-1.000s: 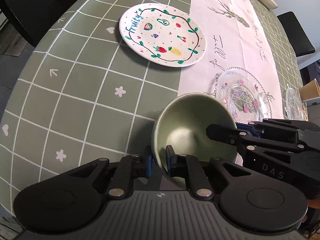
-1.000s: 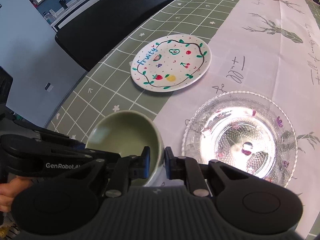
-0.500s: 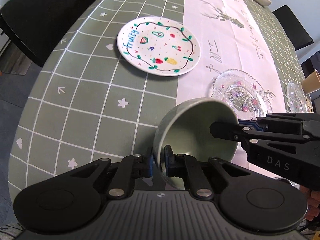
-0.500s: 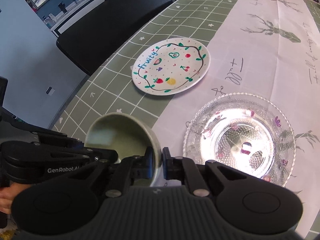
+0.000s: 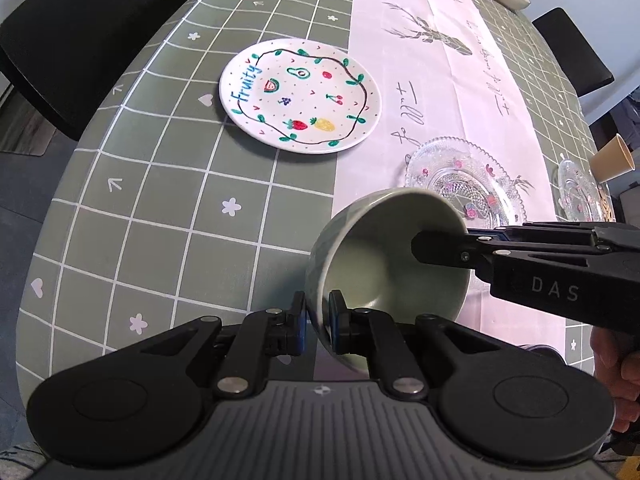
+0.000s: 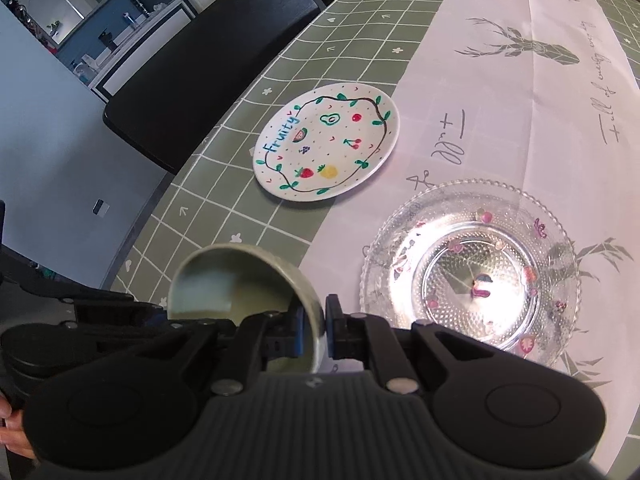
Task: Organize plates and bowls
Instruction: 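Carry the pale green bowl with both grippers over the blue steel bowl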
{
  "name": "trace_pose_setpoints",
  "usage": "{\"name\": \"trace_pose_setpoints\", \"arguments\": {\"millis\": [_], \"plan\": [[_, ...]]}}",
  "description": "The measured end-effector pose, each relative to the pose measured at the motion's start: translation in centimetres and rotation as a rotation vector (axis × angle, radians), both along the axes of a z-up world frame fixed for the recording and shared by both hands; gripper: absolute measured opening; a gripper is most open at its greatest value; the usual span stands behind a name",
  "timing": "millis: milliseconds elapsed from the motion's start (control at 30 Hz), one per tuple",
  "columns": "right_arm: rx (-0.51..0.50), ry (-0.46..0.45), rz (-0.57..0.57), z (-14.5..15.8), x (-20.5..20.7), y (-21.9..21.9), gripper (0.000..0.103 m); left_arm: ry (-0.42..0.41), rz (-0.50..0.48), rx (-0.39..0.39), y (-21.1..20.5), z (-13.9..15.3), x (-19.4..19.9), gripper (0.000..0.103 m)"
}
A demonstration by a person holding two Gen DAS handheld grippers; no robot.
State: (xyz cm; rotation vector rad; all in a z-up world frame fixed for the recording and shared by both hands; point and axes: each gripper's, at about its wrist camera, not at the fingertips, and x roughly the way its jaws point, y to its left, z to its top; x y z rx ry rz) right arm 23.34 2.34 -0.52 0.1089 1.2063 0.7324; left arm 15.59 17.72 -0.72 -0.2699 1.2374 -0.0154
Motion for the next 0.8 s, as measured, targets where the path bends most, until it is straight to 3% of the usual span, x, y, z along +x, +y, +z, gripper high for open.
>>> {"name": "trace_pose_setpoints", "arguments": {"millis": [167, 400, 633, 800], "plan": [[0.009, 0.005, -0.01, 0.4, -0.4, 0.0, 0.009, 0.0, 0.007, -0.002, 0.5, 0.2, -0.1, 0.012], [-0.01, 0.09, -0.008, -2.3, 0.1, 0.9, 0.009, 0.035, -0.007, 0.041, 0.2, -1.3, 0.4, 0.012], [-0.003, 0.129, 0.013, -2.7, 0.5, 1.4, 0.012, 0.04, -0.015, 0.119, -0.7, -2.5, 0.7, 0.024], [-0.01, 0.137, -0.008, -3.2, 0.3, 1.7, 0.013, 0.026, 0.005, 0.091, 0.1, -2.3, 0.6, 0.016]]}}
